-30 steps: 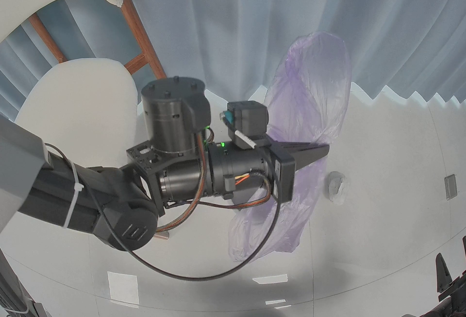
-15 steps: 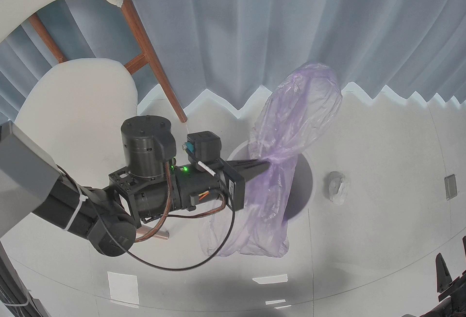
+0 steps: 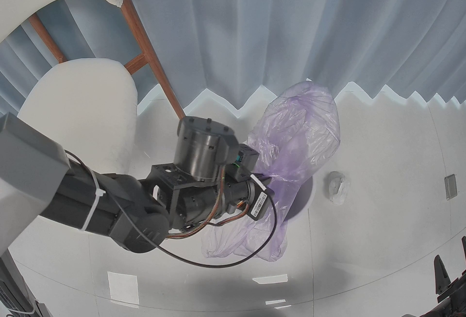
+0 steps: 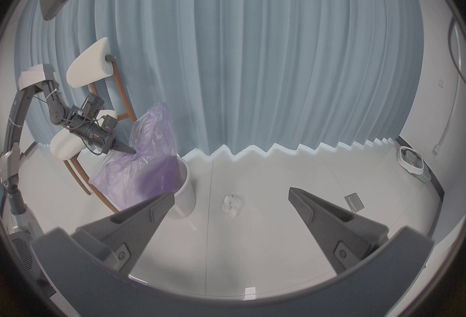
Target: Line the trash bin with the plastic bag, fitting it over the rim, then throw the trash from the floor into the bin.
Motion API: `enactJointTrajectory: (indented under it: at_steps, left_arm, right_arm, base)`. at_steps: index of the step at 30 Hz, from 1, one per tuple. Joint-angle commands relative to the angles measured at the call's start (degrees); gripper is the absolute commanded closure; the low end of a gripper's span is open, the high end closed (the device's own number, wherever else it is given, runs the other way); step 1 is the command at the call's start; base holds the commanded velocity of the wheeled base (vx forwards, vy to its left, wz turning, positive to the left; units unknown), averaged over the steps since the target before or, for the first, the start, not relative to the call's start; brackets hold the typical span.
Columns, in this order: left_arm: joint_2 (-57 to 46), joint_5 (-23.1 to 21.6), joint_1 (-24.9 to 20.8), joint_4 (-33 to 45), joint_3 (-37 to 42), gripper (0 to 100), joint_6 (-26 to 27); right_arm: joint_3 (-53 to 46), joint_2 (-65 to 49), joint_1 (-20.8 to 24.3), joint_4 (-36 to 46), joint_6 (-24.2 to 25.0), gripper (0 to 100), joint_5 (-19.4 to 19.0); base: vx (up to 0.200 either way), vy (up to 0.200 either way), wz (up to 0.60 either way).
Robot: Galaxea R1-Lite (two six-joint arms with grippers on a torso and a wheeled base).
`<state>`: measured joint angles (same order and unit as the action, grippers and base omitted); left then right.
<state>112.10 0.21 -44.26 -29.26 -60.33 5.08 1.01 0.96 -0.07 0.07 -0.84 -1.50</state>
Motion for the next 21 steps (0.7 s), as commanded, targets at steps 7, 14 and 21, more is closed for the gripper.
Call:
enactJointTrajectory:
  at_steps: [7, 14, 21]
  left_arm:
    - [0.75, 23.61, -9.44, 6.23, -9.28, 100, 11.09]
    - [5.41, 23.96, -13.39, -5.81, -9.01, 100, 6.17]
    - [4.97, 23.96, -14.01, -6.6, -4.71, 100, 5.38]
  right_arm:
    - [11.12, 11.08, 7.81, -3.68, 6.99, 0, -1.49]
    - [12.61, 27.69, 33.65, -1.48, 25.01, 0, -1.4]
    - [15.51, 43.33, 34.97, -5.35, 30.81, 0, -6.06]
  base:
    - [0.0, 0.0, 0.0]
    - [0.0, 0.0, 0.0]
    - [0.0, 0.0, 0.0]
